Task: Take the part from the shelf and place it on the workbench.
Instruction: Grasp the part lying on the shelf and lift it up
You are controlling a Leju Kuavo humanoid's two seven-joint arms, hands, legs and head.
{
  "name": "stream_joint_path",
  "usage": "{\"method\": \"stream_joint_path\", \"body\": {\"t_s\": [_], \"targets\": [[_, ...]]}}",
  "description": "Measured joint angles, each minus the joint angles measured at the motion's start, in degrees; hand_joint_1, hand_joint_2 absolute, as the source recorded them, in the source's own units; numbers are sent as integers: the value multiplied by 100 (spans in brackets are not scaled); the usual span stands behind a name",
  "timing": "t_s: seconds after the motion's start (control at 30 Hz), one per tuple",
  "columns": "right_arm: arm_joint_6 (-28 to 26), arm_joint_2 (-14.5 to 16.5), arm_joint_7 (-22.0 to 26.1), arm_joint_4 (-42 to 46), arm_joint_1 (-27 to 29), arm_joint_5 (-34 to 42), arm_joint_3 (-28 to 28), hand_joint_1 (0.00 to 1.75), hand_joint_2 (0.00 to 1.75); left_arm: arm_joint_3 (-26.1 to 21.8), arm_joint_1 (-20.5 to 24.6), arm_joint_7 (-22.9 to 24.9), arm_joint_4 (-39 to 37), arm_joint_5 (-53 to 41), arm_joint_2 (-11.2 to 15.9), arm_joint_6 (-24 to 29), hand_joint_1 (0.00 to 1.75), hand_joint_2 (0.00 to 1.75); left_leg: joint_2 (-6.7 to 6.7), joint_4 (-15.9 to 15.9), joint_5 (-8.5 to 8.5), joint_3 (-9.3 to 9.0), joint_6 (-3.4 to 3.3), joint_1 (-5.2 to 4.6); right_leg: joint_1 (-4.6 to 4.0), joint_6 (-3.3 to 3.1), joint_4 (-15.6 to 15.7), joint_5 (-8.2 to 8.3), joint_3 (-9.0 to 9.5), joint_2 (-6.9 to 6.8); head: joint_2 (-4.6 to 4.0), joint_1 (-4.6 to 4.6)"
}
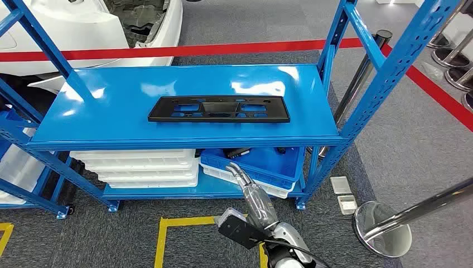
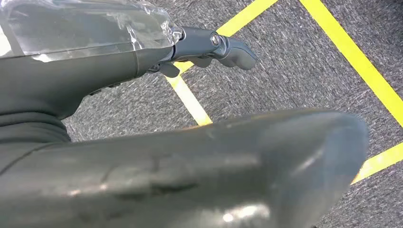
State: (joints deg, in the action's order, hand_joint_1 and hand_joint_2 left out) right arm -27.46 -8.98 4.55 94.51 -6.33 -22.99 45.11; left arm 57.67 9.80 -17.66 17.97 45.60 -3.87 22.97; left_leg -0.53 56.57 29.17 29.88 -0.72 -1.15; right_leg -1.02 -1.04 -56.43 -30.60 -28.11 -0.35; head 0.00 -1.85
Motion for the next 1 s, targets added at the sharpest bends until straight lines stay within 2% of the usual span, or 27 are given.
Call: {"method": "stream_joint_path", "body": {"t_s": [0.2,0.43,0.73,1.0], "targets": [[128,2,23,0,-20,46,2,0,175,16,-4,-96,0,138,27,95,0,0,0,0,0,1,0,0,0,0,0,0,1,0,0,-1],[580,132,283,-87,-329,267,69,0,175,-2,-117,-498,0,558,35,194,0,0,0,0,0,2,0,0,0,0,-1,0,0,0,0,-1],[674,278,351,-261,-502,325,138,0,175,-8,-230,-581,0,650,35,223,0,0,3,0,0,4,0,0,0,0,-1,-1,-1,-4,0,-1],[614,255,337,-295,-480,254,128,0,175,4,-207,-601,0,415,36,-230,0,0,2,0,0,3,0,-1,0,0,-1,-1,-3,-3,0,-1]]}}
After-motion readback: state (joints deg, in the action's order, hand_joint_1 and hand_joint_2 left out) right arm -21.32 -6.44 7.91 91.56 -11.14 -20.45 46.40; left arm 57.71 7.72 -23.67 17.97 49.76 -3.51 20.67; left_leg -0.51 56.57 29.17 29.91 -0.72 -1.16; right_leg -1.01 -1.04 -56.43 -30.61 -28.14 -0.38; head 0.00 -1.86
